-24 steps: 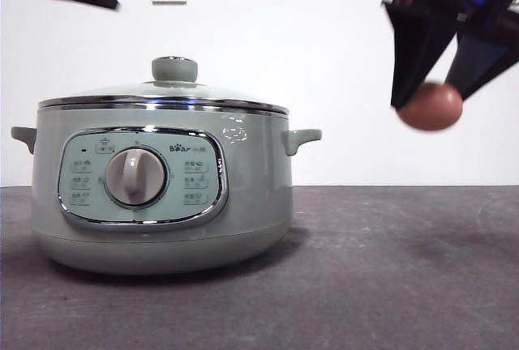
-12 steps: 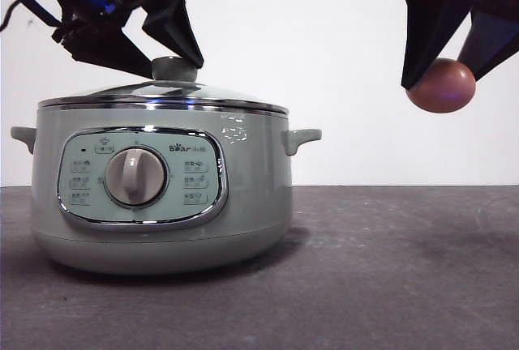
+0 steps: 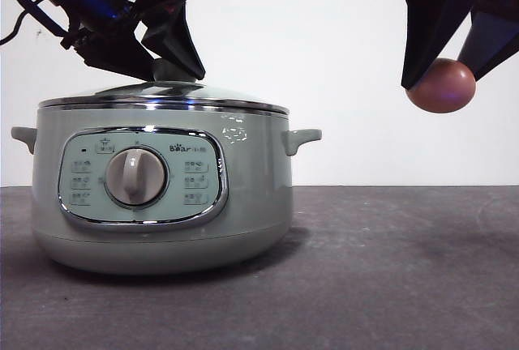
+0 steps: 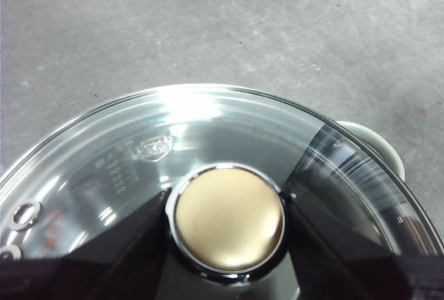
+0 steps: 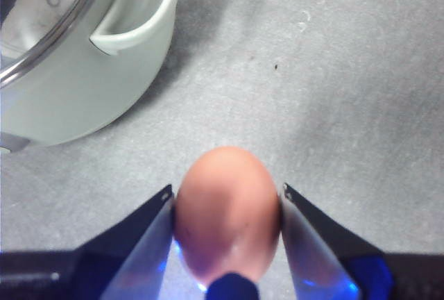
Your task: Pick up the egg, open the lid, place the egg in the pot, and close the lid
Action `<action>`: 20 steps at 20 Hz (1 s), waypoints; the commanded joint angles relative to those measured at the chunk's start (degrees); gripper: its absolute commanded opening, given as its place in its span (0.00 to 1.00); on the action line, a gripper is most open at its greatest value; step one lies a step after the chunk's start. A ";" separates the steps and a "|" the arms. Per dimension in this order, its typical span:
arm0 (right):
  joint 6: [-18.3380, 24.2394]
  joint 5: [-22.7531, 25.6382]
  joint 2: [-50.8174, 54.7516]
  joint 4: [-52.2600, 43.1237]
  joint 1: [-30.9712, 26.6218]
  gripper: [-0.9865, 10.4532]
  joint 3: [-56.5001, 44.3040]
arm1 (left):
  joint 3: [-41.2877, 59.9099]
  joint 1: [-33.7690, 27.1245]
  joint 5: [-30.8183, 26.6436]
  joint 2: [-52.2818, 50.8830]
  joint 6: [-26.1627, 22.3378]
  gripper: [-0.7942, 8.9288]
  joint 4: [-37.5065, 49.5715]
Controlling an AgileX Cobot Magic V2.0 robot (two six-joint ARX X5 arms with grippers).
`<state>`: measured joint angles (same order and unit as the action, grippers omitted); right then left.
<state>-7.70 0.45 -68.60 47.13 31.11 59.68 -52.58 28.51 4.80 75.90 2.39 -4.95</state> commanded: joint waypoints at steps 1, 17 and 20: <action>-0.63 -0.07 -0.09 -0.70 -0.02 0.08 -0.13 | -0.46 -0.02 -0.28 -0.31 -1.03 0.07 0.83; -2.08 -11.06 -9.70 -15.15 8.17 0.08 13.40 | -19.93 -0.02 -10.49 -25.40 -5.51 0.07 -21.92; -0.94 -11.10 -18.12 -13.42 9.81 0.08 22.10 | -20.98 -0.02 -12.41 -30.36 -5.51 0.07 -24.06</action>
<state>-9.32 -10.52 -85.93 34.11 40.82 81.54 -72.75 28.51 -7.38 46.04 -2.20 -31.11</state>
